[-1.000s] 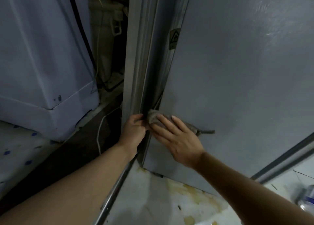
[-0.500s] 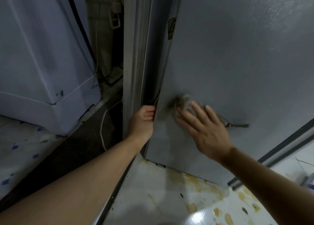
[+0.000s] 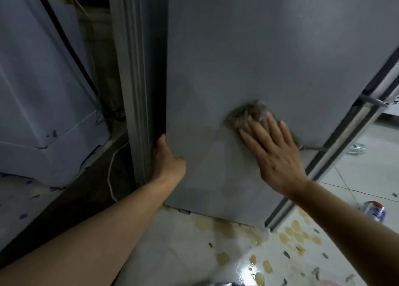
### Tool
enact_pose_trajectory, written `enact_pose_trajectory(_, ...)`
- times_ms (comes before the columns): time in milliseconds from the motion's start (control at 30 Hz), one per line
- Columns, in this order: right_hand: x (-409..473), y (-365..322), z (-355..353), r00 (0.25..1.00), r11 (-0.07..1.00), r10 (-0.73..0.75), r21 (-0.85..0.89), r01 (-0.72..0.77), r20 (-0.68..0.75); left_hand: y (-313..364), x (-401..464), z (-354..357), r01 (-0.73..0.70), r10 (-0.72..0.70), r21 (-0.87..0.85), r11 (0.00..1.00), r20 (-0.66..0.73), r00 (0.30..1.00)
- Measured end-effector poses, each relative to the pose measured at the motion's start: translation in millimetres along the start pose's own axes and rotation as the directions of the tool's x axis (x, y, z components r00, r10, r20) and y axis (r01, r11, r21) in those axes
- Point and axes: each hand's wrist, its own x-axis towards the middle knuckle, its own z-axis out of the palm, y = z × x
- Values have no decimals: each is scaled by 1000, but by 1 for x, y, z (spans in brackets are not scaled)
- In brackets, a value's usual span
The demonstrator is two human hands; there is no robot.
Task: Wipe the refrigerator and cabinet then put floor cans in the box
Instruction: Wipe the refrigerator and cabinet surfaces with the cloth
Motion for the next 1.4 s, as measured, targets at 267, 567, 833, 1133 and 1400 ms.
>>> enact_pose_trajectory(267, -55, -12, 9, 903, 932, -339, -38, 361, 263, 1, -7, -1, -29, 28, 46, 999, 22, 999)
enact_pose_trajectory(567, -52, 40, -10, 990, 996, 38, 85, -27, -133, 0, -8, 13, -37, 42, 81, 996, -59, 997)
enact_pose_trajectory(833, -99, 39, -4, 957, 965, -257, 89, 247, 134, -4, -8, 22, -32, 50, 142, 989, -120, 992)
enact_pose_trajectory(1133, -94, 71, -6, 967, 989, 123, 102, -102, -225, -7, -8, 33, -72, 112, 212, 975, -183, 977)
enact_pose_trajectory(1400, -175, 28, 32, 975, 990, -136, 55, 129, 174, -22, -12, 33, -85, 119, 215, 973, -147, 982)
